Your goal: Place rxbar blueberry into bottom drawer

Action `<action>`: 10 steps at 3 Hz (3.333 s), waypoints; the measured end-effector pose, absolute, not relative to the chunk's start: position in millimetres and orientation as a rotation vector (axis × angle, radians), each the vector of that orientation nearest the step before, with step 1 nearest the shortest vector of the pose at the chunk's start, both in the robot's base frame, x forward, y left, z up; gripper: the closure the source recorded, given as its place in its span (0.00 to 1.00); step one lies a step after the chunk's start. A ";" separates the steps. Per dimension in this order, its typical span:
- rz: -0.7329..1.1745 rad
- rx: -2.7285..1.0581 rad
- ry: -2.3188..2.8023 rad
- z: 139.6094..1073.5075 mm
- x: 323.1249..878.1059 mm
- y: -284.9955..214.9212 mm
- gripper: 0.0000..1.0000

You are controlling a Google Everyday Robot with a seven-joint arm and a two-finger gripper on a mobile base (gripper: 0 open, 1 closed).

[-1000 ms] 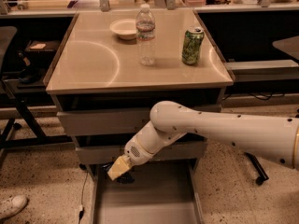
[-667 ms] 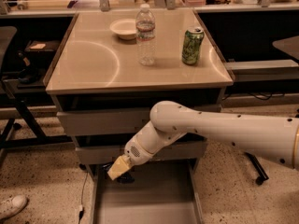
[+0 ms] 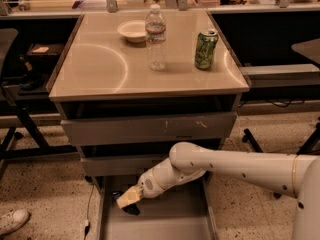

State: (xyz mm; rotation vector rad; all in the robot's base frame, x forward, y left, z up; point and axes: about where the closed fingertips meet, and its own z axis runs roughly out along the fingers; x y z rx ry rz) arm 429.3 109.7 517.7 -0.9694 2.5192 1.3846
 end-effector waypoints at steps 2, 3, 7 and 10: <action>1.548 -0.810 2.578 441.2 411.8 112.8 1.00; 1.570 -0.803 2.570 435.7 411.2 115.4 1.00; 1.490 -0.344 2.566 314.2 455.2 100.1 1.00; 1.254 -0.019 2.589 235.1 500.0 55.6 1.00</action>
Offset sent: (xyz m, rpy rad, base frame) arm -0.0070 -0.0004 -0.0561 0.0363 0.0987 -0.0515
